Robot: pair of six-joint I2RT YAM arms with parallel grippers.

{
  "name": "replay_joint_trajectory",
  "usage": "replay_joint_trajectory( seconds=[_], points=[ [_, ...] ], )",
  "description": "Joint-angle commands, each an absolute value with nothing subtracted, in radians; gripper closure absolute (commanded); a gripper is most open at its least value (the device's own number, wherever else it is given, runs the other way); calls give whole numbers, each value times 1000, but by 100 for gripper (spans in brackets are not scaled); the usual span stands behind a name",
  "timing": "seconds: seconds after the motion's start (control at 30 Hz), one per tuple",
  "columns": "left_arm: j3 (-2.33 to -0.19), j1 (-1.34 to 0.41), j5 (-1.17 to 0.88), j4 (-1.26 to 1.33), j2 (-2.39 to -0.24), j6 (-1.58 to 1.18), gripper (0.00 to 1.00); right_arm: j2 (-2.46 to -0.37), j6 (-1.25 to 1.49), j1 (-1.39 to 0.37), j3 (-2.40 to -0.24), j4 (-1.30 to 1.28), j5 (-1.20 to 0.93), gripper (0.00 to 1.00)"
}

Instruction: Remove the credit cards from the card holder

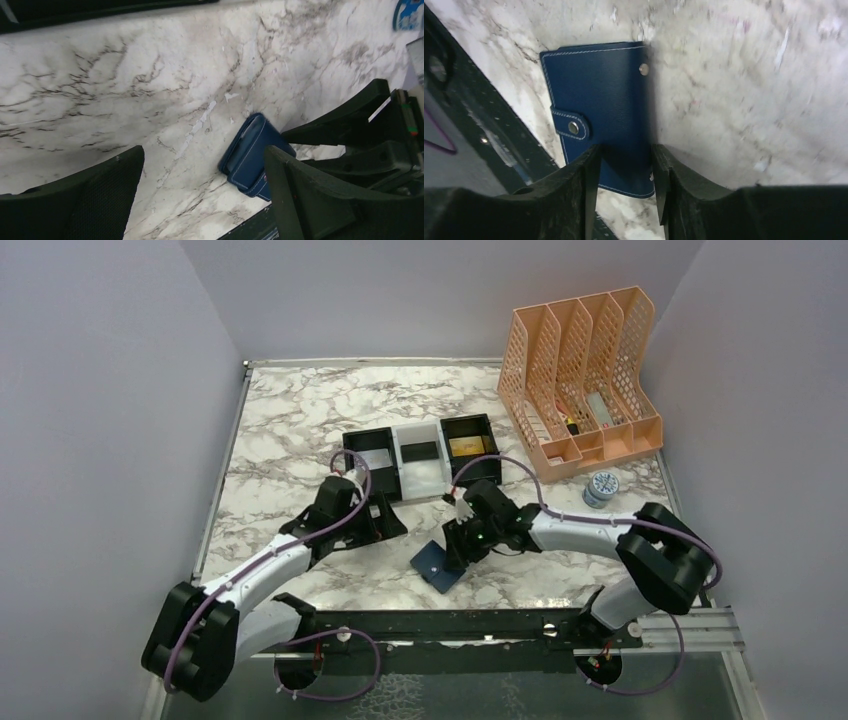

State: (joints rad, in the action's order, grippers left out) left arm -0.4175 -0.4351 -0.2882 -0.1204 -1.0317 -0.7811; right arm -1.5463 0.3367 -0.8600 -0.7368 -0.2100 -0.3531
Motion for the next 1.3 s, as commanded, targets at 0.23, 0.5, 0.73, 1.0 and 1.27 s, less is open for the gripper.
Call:
replay_joint_trajectory(
  seconds=[0.23, 0.5, 0.73, 1.0, 1.27],
  points=[
    [-573, -775, -122, -140, -1226, -781, 23, -1379, 965, -864, -341, 248, -242, 74],
    [-704, -964, 152, -414, -1304, -826, 35, -1413, 1055, -863, -270, 373, -226, 79],
    [-797, -1045, 248, -503, -1374, -907, 44, -1385, 1053, -863, -254, 353, -207, 79],
    [-910, -1109, 287, -533, -1528, -927, 56, -1351, 1051, -863, -250, 339, -193, 79],
    [-955, -1129, 291, -579, -1590, -933, 53, -1360, 1052, -863, -246, 349, -200, 79]
  ],
)
